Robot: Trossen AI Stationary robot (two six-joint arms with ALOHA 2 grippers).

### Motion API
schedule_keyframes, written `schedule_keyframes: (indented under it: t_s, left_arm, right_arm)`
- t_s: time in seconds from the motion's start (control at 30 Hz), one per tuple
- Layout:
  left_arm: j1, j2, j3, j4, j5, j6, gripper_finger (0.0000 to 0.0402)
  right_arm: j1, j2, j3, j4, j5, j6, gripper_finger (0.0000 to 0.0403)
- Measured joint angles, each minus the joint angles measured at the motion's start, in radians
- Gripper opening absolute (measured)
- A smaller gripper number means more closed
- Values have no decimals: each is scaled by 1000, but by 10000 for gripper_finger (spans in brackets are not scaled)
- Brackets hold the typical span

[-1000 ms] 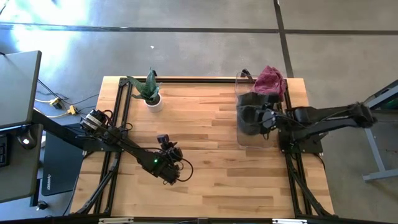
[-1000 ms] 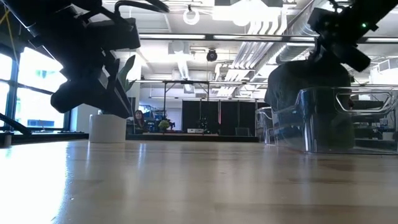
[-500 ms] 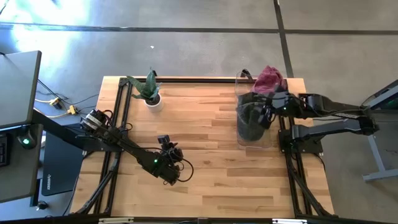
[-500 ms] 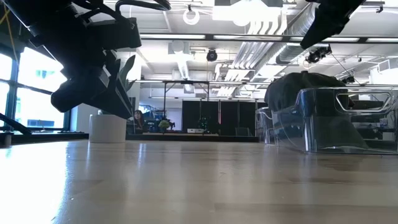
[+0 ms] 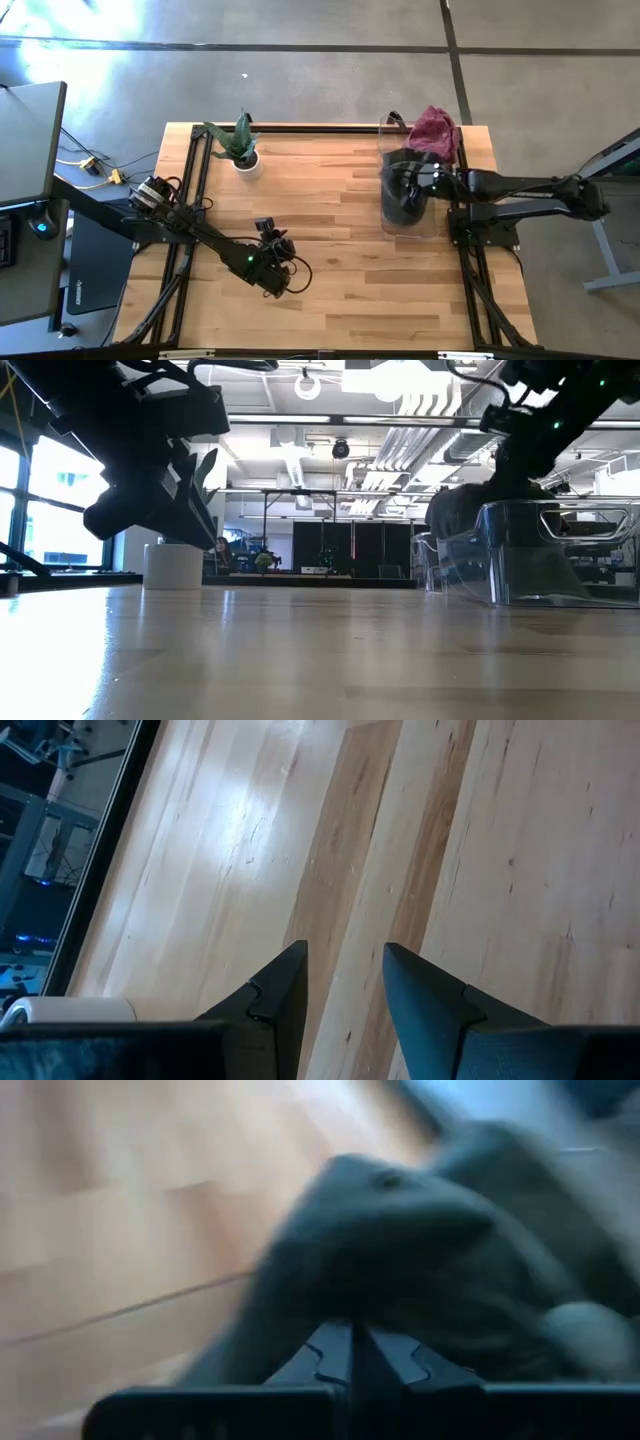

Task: Pick & Place hat
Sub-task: Put the gray cap into the bottom transparent bin, then return to Home Position

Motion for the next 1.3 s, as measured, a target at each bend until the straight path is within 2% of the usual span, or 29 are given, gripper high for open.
schedule_keyframes:
  t_s: [0.1,0.2,0.33,0.43,0.57,0.7,0.77,0.83,0.9,1.07,1.13,1.2,1.3]
  left_arm:
    - [0,0,0,0,-11,0,127]
    - [0,0,0,1,-18,12,127]
    - [0,0,0,29,-2,16,127]
    - [0,0,0,67,14,32,127]
    - [-1,0,0,102,23,53,127]
    - [-21,-16,0,118,-40,52,127]
    - [-45,-19,-9,129,-96,48,127]
    - [-56,-34,-44,128,-91,61,126]
    - [-35,-80,-95,200,-9,126,120]
    - [94,-168,-283,721,335,477,76]
    - [161,-200,-322,913,472,568,54]
    - [229,-222,-348,982,549,591,37]
    - [315,-244,-353,993,583,569,15]
  right_arm:
    - [-8,0,-21,36,183,-34,20]
    - [0,0,9,49,229,-78,31]
    - [40,-3,69,59,166,-53,26]
    - [106,-3,61,113,90,14,13]
    - [267,-2,-26,332,-11,61,3]
    - [460,-2,-132,641,-25,108,5]
    - [546,-3,-171,724,-47,122,2]
    - [614,-17,-193,738,-85,114,3]
    - [662,-56,-198,701,-99,88,5]
    - [693,-237,-198,524,-28,72,2]
    - [689,-318,-198,434,17,68,2]
    - [678,-393,-213,418,37,49,3]
    - [645,-496,-325,612,-21,-24,1]
